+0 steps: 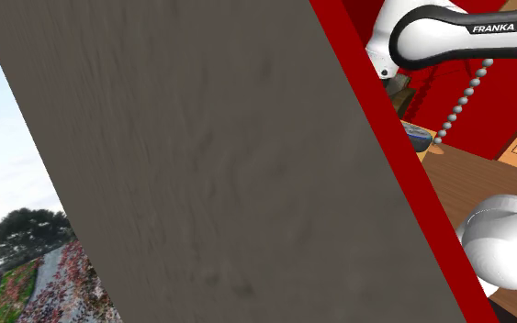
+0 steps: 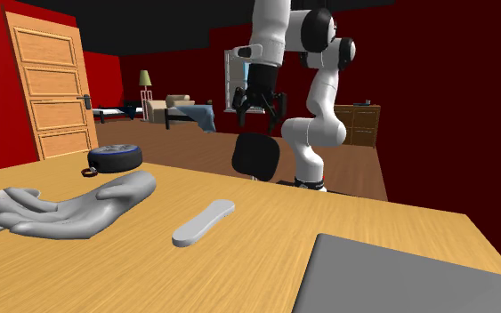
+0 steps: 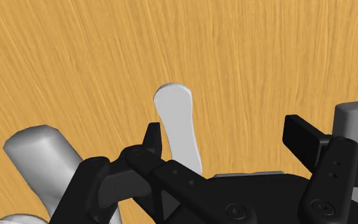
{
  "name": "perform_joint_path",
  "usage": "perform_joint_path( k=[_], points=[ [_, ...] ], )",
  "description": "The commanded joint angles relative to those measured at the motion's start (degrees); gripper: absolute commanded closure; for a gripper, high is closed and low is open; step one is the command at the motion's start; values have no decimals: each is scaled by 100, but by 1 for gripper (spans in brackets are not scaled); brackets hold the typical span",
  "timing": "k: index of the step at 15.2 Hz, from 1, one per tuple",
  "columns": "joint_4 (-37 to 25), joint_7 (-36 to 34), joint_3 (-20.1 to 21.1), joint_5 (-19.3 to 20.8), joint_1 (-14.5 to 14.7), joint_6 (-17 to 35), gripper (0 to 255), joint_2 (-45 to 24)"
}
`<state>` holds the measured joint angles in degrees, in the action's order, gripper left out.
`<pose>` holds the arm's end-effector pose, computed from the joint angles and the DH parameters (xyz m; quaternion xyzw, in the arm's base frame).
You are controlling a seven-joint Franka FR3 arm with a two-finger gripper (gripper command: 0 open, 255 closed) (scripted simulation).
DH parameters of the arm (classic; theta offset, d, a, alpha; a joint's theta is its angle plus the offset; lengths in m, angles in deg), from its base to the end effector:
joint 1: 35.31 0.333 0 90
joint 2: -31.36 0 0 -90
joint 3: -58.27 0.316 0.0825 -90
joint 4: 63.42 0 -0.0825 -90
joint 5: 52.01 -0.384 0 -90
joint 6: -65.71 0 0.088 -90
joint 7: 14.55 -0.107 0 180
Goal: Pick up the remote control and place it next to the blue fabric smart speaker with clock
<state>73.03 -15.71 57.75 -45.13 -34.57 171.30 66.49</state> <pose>0.3743 -0.0086 0.5448 0.9977 0.0065 0.0379 0.0553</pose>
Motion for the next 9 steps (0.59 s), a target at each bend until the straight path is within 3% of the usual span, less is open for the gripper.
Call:
perform_joint_path(
  k=[1,9],
  points=[
    [26,142,-123,7,-12,351,0,-362],
    [-323,786,-557,-140,-25,1451,0,-2003]
  ],
)
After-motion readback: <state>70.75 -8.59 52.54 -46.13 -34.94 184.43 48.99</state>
